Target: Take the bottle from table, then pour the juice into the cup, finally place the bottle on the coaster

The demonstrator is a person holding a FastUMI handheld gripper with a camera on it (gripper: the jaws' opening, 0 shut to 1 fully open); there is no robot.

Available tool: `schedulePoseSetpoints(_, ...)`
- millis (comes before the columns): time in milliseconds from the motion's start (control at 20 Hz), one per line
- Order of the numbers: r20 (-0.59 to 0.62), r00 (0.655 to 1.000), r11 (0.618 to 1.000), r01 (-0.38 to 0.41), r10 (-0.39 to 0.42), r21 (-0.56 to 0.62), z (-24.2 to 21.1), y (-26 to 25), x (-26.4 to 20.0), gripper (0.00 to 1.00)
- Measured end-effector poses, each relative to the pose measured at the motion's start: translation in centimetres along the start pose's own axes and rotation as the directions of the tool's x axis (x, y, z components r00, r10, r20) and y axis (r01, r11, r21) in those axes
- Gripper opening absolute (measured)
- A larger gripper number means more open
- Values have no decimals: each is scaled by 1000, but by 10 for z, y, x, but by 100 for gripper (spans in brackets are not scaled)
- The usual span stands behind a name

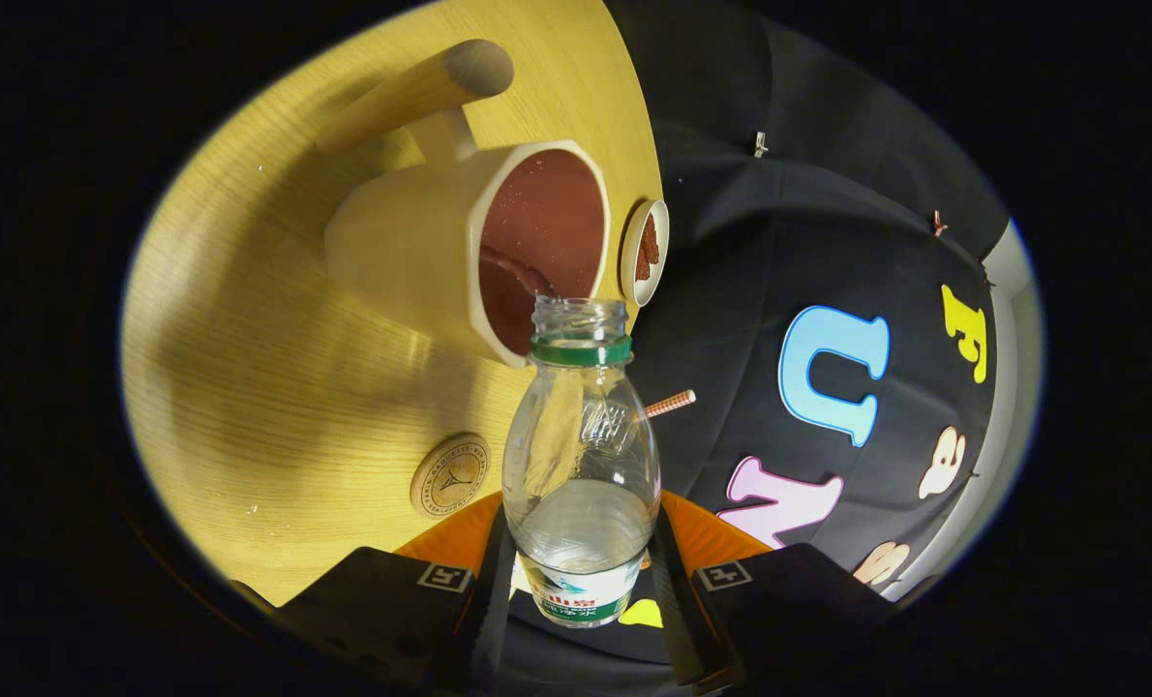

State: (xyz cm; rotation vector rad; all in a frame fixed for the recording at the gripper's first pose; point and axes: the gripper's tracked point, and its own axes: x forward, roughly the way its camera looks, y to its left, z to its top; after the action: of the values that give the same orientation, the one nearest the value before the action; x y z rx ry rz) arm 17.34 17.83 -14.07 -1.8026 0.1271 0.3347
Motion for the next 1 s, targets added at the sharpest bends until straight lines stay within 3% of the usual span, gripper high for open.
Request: schedulePoseSetpoints(1000, 19, 1000, 990, 5, -2, -144, 6, -9, 3, 68)
